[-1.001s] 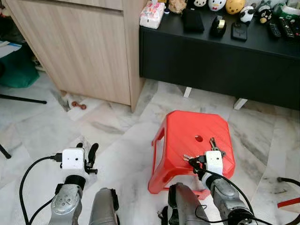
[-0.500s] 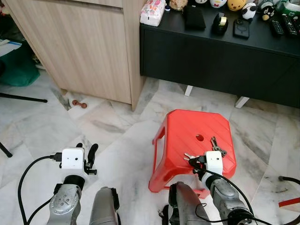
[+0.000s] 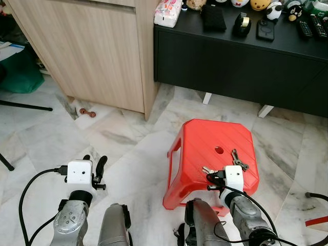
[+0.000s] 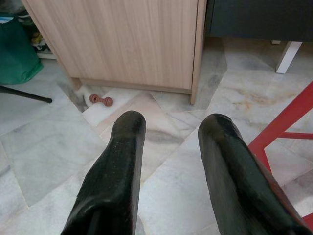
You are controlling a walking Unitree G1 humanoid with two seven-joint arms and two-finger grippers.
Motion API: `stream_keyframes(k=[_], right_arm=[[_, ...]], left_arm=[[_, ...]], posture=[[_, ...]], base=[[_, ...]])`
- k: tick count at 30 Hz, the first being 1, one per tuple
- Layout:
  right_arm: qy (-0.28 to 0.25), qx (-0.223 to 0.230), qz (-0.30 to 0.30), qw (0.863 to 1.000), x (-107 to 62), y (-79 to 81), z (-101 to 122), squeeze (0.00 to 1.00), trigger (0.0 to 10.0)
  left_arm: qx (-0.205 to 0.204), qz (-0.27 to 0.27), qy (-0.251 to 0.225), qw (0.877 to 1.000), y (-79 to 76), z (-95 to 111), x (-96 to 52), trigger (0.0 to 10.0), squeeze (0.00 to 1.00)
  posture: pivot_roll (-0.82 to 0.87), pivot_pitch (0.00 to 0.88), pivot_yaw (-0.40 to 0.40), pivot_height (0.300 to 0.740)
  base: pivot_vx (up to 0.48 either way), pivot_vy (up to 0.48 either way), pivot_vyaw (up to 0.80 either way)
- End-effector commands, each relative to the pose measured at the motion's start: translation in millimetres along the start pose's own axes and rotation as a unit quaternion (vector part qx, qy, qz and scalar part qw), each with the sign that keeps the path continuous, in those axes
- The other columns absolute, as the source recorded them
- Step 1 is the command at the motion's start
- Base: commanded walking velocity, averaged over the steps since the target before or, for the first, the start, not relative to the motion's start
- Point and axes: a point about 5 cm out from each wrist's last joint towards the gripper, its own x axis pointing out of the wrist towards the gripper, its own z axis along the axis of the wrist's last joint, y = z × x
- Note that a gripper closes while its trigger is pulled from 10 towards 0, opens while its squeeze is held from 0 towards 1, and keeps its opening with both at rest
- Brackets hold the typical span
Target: Hang keys on a hook
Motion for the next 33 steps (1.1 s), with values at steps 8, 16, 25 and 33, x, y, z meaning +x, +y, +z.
stream_keyframes(k=[8,16,25,33], right_arm=[[0.009,0.023,-0.002,1.000,-1.5,-0.4,-6,0.00,0.0],[-0.083,0.045,-0.001,0.996,1.5,-6.2,25,0.00,0.0],[-0.194,0.050,-0.015,0.980,-1.2,-11.2,61,0.00,0.0],[-0.292,0.039,-0.038,0.955,-12.3,-16.4,96,0.00,10.0]], left_arm=[[0.008,-0.003,0.022,1.000,-1.3,-8,0.4,10.0,0.00],[0.011,0.007,0.032,0.999,3.1,-16,2.7,10.0,0.00],[0.011,0.012,0.046,0.999,5.0,-26,9.1,10.0,0.00],[0.005,0.032,0.094,0.995,10.2,-56,7.9,10.0,0.00]], posture=[[0.05,0.235,-0.078,0.612],[0.05,0.200,-0.082,0.612],[0.04,0.144,-0.074,0.612],[0.02,0.076,-0.081,0.612]], base=[[0.000,0.000,0.00],[0.000,0.000,0.00],[0.000,0.000,0.00],[0.000,0.000,0.00]])
